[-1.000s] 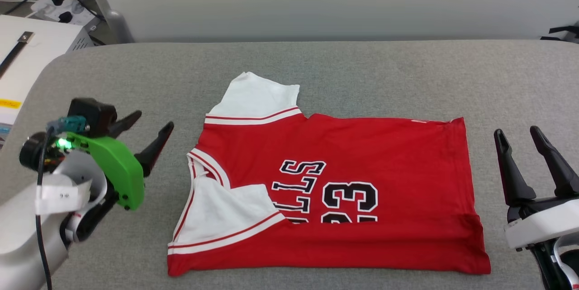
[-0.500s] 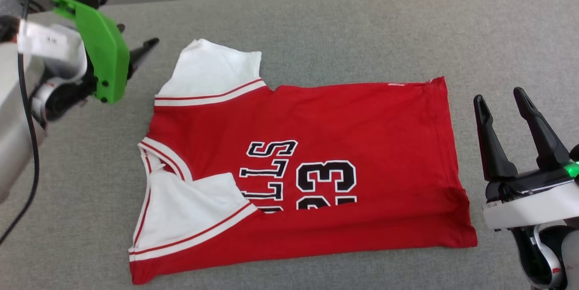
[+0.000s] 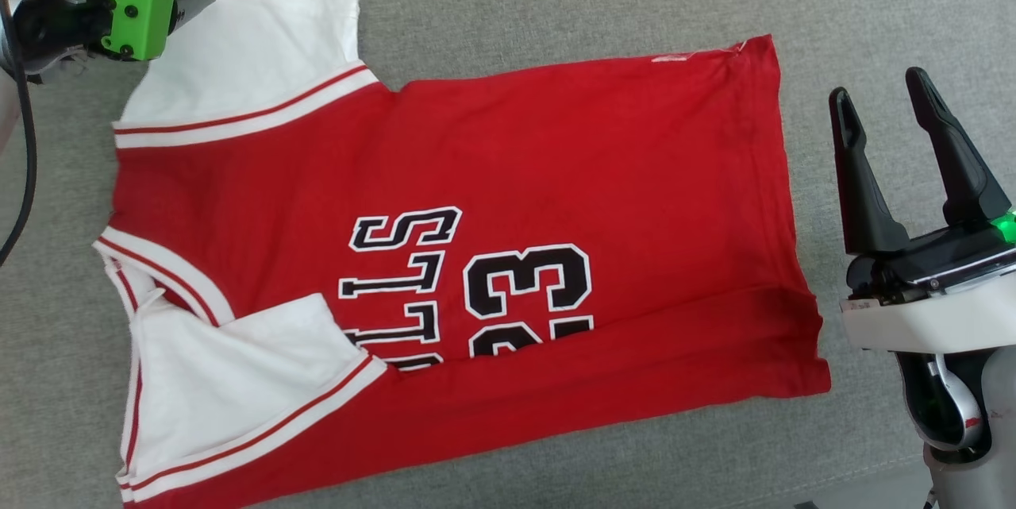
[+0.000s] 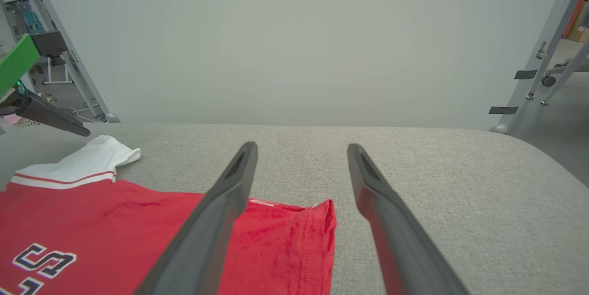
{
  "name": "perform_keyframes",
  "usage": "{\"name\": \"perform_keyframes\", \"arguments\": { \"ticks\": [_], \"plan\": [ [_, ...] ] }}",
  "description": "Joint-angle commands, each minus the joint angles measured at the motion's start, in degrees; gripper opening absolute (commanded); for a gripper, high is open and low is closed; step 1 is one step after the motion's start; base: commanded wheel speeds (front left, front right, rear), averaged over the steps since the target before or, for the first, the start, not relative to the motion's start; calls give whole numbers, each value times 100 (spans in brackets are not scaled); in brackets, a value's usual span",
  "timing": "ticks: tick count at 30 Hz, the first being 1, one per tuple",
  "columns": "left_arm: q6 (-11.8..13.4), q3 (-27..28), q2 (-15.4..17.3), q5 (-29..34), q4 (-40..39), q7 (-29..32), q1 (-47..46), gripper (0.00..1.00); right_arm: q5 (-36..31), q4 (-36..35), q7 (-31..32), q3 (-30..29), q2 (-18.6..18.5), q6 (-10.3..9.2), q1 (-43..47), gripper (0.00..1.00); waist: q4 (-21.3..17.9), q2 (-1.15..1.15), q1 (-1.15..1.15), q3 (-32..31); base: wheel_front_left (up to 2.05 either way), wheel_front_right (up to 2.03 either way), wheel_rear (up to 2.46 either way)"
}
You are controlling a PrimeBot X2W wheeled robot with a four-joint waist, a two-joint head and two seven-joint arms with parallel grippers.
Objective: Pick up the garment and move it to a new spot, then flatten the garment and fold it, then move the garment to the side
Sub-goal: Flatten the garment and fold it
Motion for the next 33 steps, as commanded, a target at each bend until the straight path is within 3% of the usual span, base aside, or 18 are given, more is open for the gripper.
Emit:
{"name": "perform_keyframes", "arguments": {
  "ticks": [1, 8, 9, 10, 18, 20, 23, 27, 33],
  "plan": [
    [-38, -62, -36, 58, 99, 35, -115, 100, -3, 17, -75, -6, -23, -2, -104, 100, -375, 0, -1, 580, 0, 0, 0],
    [-52, -435, 4, 193, 530, 255, 36, 100, 0, 109, -175, -13, -40, -2, -181, 100, -387, 0, -1, 614, 0, 0, 0],
    [-54, -473, 7, 166, 534, 266, 74, 40, 4, 111, -182, -40, -46, -2, -184, 100, -381, 0, -1, 592, 0, 0, 0],
    [-55, -497, 4, 120, 512, 267, 113, 0, 9, 112, -185, -63, -49, -2, -187, 100, -373, 0, -1, 572, 0, 0, 0],
    [-57, -789, -12, 162, 231, -195, 101, 0, 18, 87, -89, -258, -185, -2, -294, 100, -150, 0, -1, 322, 0, 0, 0],
    [-57, -836, -51, 200, 138, -435, 43, 0, 4, 80, 22, -324, -341, -2, -395, 100, -55, 0, -1, 213, 0, 0, 0],
    [-57, -933, -103, 241, -39, -758, -27, 0, -62, 38, 418, -291, -853, -2, -672, 100, 121, 0, -1, 15, 0, 0, 0],
    [-58, -1042, -108, 274, -300, -1179, -46, 0, 148, -82, 1335, -26, -1519, -2, -1216, 100, 314, 0, -1, -218, 0, 0, 0],
    [-58, -1211, -80, 316, -705, -1557, 60, 0, 1158, 300, 3676, 730, -2489, -2, -2009, 100, 569, 0, -1, -402, 0, 0, 0]
  ]
}}
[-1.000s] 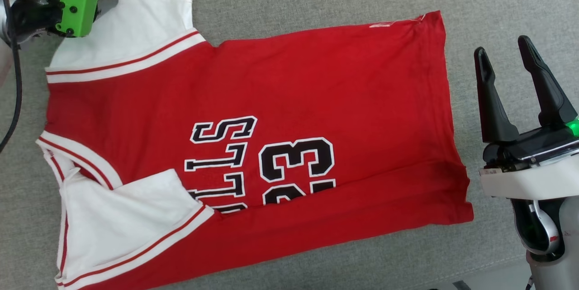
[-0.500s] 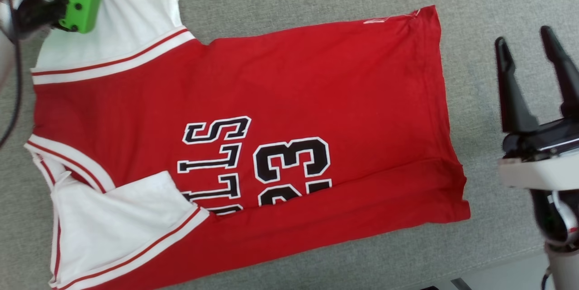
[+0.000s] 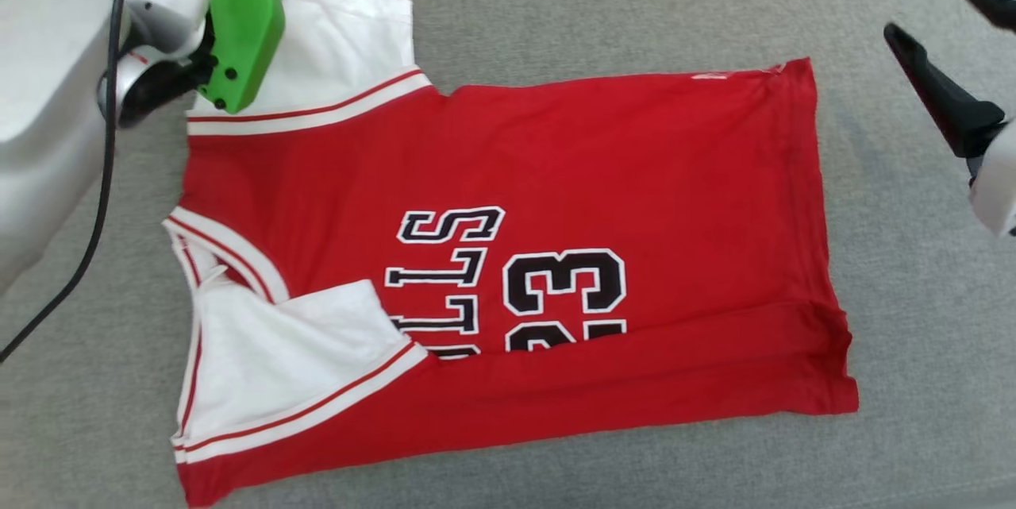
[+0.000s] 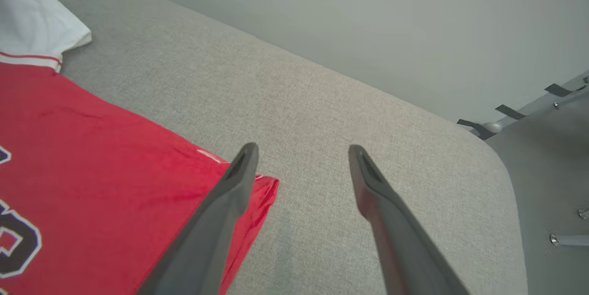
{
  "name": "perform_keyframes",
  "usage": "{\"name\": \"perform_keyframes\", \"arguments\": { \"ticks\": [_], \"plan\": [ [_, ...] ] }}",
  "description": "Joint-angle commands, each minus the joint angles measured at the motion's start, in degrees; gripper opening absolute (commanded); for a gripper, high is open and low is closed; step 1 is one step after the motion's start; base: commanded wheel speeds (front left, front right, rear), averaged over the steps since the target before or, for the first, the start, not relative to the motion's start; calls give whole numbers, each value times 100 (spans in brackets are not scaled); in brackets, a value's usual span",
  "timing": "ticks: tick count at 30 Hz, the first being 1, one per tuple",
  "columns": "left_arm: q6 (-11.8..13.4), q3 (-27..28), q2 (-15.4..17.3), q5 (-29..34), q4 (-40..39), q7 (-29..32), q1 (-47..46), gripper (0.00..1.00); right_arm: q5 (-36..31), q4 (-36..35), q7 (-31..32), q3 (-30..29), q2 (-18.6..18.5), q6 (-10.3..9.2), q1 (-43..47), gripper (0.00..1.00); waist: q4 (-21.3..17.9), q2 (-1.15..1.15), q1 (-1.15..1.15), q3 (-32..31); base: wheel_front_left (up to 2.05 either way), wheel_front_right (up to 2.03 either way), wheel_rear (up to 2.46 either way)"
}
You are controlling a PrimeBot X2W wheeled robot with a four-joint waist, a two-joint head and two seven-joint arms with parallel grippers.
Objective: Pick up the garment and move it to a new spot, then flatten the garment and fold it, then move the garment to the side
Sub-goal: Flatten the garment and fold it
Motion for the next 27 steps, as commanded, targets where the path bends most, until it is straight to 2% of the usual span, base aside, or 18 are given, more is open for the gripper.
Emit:
{"name": "perform_keyframes", "arguments": {
  "ticks": [1, 5, 10, 14, 19, 26, 27],
  "plan": [
    [-12, -25, 2, 59, -72, -117, 140, 0, 260, 161, 499, 171, -165, -4, -258, 100, 230, 0, -1, -183, 0, 0, 0],
    [-12, -77, -39, 108, -203, -315, 198, 0, 813, 717, 1631, 551, -398, -4, -796, 100, 368, 0, -1, -157, 0, 0, 0],
    [-12, -122, -146, 185, -329, -492, 168, 0, 1055, 1544, 2421, 1041, -284, -4, -1307, 100, 534, 0, -1, -44, 0, 0, 0],
    [-12, -145, -242, 244, -416, -605, 69, 0, 1001, 2130, 2493, 1396, -33, -4, -1644, 100, 670, 0, -1, 103, 0, 0, 0],
    [-12, -169, -333, 297, -462, -735, -28, 0, 762, 2905, 2232, 1903, 180, -4, -1820, 100, 787, 0, -1, 286, 0, 0, 0],
    [-12, -217, -342, 315, -471, -875, -41, 0, 980, 3599, 1878, 2643, 261, -4, -1670, 100, 837, 0, -1, 318, 0, 0, 0],
    [-12, -222, -325, 309, -470, -889, -34, 0, 1018, 3622, 1807, 2708, 245, -4, -1681, 22, 827, 0, -1, 301, 0, 0, 0]
  ]
}}
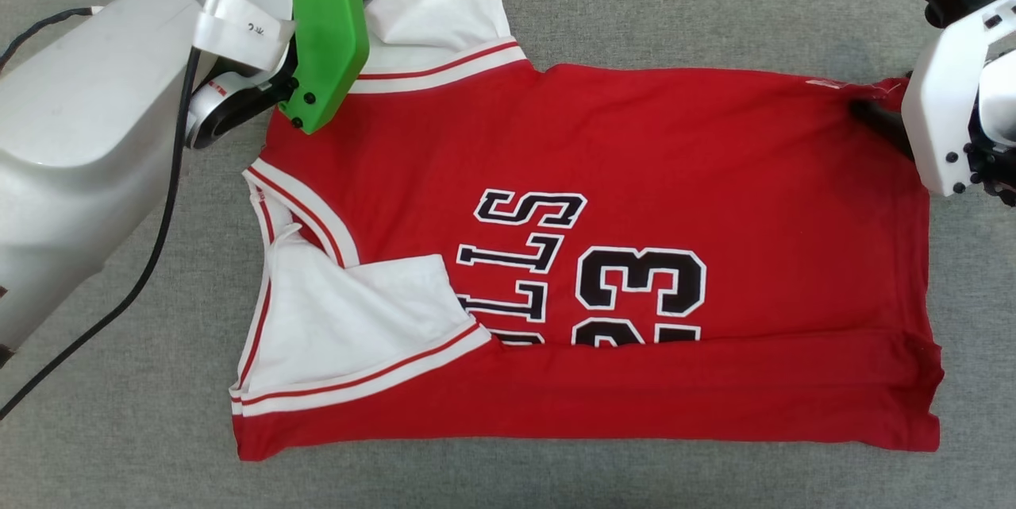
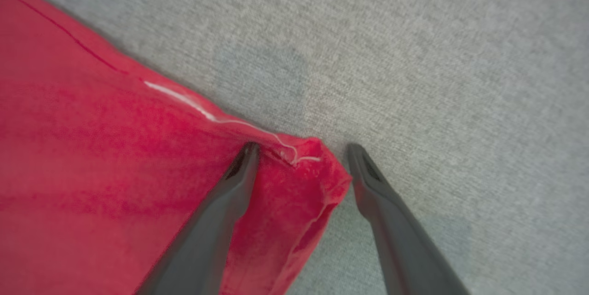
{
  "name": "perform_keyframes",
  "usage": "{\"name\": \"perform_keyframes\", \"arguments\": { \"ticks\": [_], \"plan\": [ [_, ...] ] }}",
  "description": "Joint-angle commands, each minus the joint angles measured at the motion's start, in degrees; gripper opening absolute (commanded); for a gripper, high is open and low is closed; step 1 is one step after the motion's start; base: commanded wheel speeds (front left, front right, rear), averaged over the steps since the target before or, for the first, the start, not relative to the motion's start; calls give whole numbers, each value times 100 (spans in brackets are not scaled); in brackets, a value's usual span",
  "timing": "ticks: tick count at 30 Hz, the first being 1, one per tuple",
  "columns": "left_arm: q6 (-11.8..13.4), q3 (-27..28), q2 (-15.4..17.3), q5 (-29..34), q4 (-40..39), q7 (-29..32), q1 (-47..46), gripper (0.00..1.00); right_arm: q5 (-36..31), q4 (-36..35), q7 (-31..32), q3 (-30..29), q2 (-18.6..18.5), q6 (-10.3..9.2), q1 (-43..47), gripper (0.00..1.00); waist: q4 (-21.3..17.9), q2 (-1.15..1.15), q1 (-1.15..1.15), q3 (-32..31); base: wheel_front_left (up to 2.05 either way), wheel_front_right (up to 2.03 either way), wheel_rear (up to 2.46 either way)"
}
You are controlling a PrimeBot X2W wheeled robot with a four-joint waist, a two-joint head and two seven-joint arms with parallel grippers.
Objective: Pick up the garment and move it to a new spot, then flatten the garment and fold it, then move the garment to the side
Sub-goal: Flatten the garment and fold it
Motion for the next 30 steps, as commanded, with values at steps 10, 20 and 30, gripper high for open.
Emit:
{"name": "perform_keyframes", "arguments": {
  "ticks": [10, 20, 30],
  "plan": [
    [-12, -43, 191, -56, 132, -344, 297, 0, 431, 503, -1351, 393, 139, -3, 140, 0, -145, 0, 1, -595, 0, 0, 0],
    [134, -66, 704, 68, -319, -638, 977, 0, 761, 202, -2429, 433, -160, -3, 734, 0, -102, 0, 1, -1318, 0, 0, 0],
    [696, -93, 1310, -37, -1480, -676, 2281, 0, 1001, -306, -2968, 294, -475, -3, 1830, 0, -6, 0, 1, -1876, 0, 0, 0]
  ]
}}
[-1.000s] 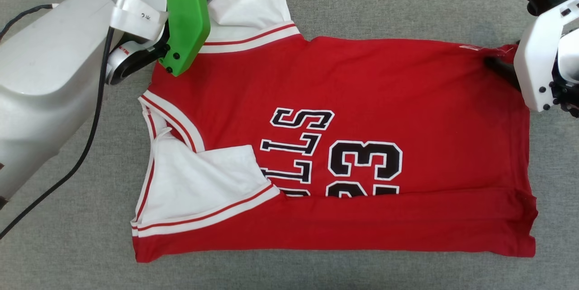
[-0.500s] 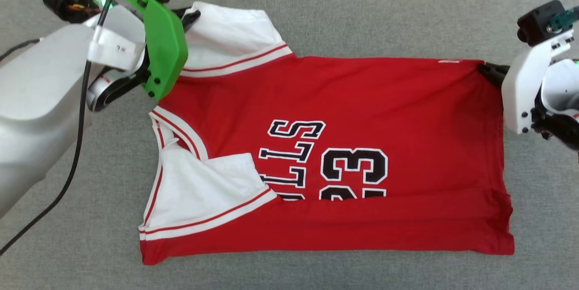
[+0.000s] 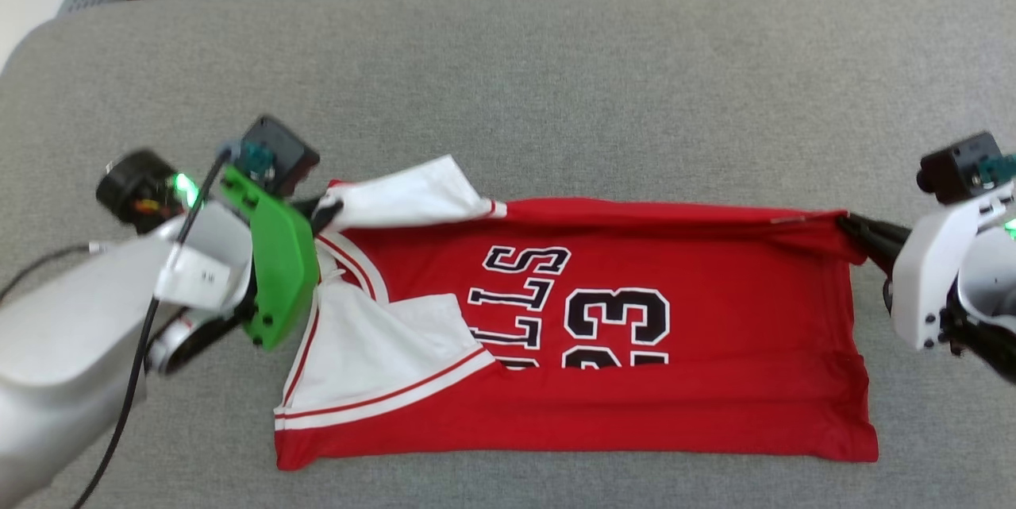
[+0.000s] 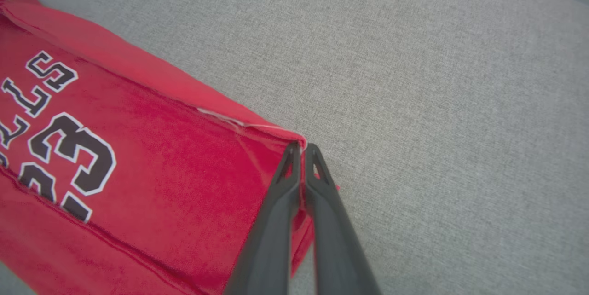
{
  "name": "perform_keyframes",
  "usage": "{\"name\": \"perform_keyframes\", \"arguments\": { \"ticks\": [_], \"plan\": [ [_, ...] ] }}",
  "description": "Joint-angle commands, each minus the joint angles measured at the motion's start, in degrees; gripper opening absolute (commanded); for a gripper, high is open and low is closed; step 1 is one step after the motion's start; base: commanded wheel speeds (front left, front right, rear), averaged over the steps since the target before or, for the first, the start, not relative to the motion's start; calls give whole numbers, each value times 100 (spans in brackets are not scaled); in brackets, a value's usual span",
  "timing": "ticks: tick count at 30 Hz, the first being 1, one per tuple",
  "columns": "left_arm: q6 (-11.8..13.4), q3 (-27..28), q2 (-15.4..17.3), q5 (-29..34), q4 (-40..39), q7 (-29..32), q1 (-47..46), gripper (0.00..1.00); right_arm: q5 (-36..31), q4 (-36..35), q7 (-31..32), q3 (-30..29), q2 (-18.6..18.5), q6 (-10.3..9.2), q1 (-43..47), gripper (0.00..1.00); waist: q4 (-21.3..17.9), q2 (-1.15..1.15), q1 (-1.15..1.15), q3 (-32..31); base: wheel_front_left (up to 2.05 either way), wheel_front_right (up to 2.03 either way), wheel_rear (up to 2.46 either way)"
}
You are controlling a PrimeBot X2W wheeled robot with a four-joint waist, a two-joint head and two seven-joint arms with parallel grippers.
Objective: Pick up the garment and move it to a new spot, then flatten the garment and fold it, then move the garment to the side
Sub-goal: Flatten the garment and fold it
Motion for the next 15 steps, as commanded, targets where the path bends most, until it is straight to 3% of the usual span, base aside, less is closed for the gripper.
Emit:
{"name": "perform_keyframes", "arguments": {
  "ticks": [1, 15],
  "plan": [
    [116, 0, 114, -71, -147, -38, 274, 0, 42, -86, -66, -55, -57, -2, 216, 0, 53, 0, 0, -222, 0, 0, 0],
    [813, -14, 612, -408, -846, -40, 2056, 0, 43, -1056, 21, -902, -165, -2, 2231, 0, 97, 0, 0, -445, 0, 0, 0]
  ]
}}
